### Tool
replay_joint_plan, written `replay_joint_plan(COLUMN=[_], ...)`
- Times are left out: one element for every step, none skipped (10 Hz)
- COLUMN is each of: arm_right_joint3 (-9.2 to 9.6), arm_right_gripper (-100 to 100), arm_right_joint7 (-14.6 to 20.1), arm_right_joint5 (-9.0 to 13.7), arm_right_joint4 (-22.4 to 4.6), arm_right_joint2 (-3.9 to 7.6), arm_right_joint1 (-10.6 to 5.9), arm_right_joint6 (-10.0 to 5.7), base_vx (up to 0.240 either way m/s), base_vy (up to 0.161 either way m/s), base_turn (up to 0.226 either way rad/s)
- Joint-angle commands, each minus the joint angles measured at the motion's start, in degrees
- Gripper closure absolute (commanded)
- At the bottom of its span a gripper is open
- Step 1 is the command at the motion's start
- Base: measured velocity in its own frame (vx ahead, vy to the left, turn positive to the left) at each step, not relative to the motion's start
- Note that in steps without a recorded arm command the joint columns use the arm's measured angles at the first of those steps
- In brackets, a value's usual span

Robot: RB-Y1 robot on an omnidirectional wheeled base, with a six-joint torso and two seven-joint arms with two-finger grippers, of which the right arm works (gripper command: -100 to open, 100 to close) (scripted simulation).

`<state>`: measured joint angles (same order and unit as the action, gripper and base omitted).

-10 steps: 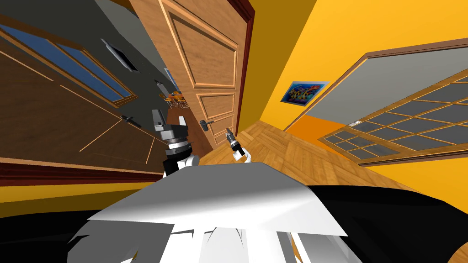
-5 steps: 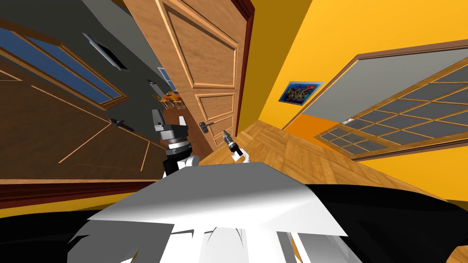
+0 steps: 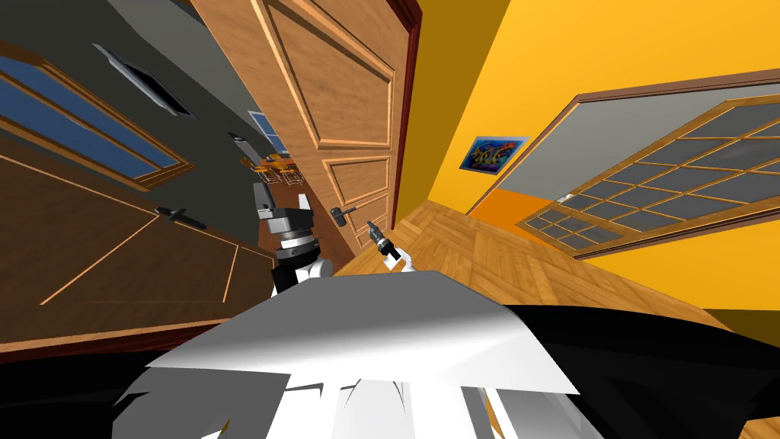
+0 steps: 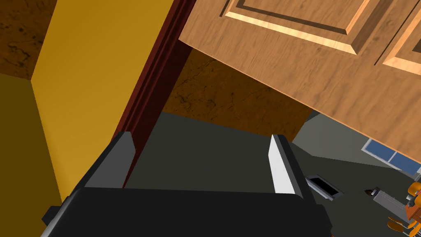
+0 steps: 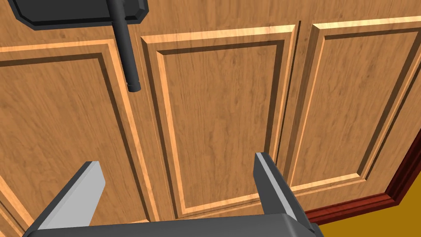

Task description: Push the door open

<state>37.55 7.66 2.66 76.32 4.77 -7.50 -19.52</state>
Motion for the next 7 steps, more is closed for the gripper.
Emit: replay_joint_plan(arm_right_joint3=[1.60,2.14,3.22,3.67,4.53,5.39,6.06], arm_right_gripper=[-100,-100,-100,-100,-100,-100,-100], arm_right_joint7=[0.5,0.7,1.0,1.2,1.5,1.8,2.1], arm_right_joint5=[-0.1,-0.1,-0.1,-0.1,-0.1,-0.1,-0.1], arm_right_joint4=[-2.3,-3.2,-4.8,-5.5,-6.8,-8.1,-9.1], arm_right_joint2=[-0.31,-0.37,-0.48,-0.53,-0.64,-0.75,-0.85], arm_right_joint1=[-1.39,-1.89,-2.89,-3.31,-4.11,-4.91,-5.53], arm_right_joint6=[0.26,0.31,0.42,0.46,0.54,0.62,0.68], base_vx=[0.105,0.084,0.091,0.102,0.101,0.111,0.144], base_vy=[0.141,0.131,0.144,0.128,0.109,0.116,0.128], base_turn=[-0.087,-0.091,-0.112,-0.085,-0.091,-0.107,-0.087])
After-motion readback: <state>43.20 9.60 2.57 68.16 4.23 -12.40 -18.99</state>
